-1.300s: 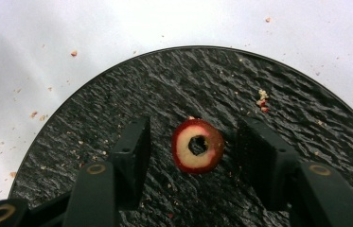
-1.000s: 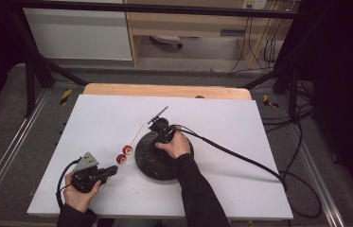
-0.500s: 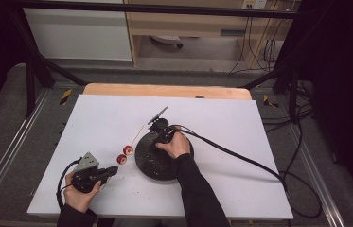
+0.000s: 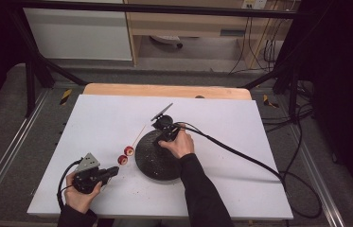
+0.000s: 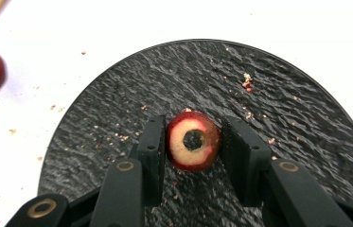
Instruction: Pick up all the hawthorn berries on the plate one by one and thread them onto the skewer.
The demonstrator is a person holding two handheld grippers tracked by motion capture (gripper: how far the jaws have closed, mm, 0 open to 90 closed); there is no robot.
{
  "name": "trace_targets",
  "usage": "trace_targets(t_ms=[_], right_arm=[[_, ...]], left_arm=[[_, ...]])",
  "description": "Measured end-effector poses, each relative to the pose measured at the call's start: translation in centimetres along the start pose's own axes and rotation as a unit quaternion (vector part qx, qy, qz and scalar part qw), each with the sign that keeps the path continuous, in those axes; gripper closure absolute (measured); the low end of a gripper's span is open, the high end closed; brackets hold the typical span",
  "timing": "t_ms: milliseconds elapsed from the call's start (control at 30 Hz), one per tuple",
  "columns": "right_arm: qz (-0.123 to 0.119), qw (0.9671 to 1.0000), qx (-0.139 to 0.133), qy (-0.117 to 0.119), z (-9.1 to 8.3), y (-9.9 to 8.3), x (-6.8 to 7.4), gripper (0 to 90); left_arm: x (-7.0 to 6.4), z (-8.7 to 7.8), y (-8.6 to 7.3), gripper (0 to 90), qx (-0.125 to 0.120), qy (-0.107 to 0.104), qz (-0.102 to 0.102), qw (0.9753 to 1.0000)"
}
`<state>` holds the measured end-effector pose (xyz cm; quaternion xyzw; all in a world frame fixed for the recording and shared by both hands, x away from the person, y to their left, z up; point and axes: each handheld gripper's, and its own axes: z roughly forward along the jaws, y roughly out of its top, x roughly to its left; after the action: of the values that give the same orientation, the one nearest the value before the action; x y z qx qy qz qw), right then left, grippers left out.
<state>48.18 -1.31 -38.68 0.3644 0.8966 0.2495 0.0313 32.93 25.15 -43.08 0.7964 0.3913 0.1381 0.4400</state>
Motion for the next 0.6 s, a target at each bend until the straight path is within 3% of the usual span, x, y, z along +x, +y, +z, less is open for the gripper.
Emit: trace_targets(t_ms=[167, 467, 600], right_arm=[[0.000, 0.9999, -0.009, -0.006, -0.9, -0.4, 0.1, 62.7], [0.026, 0.9984, -0.048, 0.011, -2.5, -2.1, 0.1, 62.7], [0.038, 0.9963, -0.075, 0.022, -2.7, -3.2, -0.1, 62.7]], left_arm=[[-0.2, 0.0, 0.0, 88.0, -0.001, -0.001, 0.000, 1.0000], [-0.5, 0.1, 0.0, 88.0, 0.002, -0.004, 0.007, 1.0000], [-0.6, 0.2, 0.0, 88.0, 0.003, -0.006, 0.009, 0.9999]])
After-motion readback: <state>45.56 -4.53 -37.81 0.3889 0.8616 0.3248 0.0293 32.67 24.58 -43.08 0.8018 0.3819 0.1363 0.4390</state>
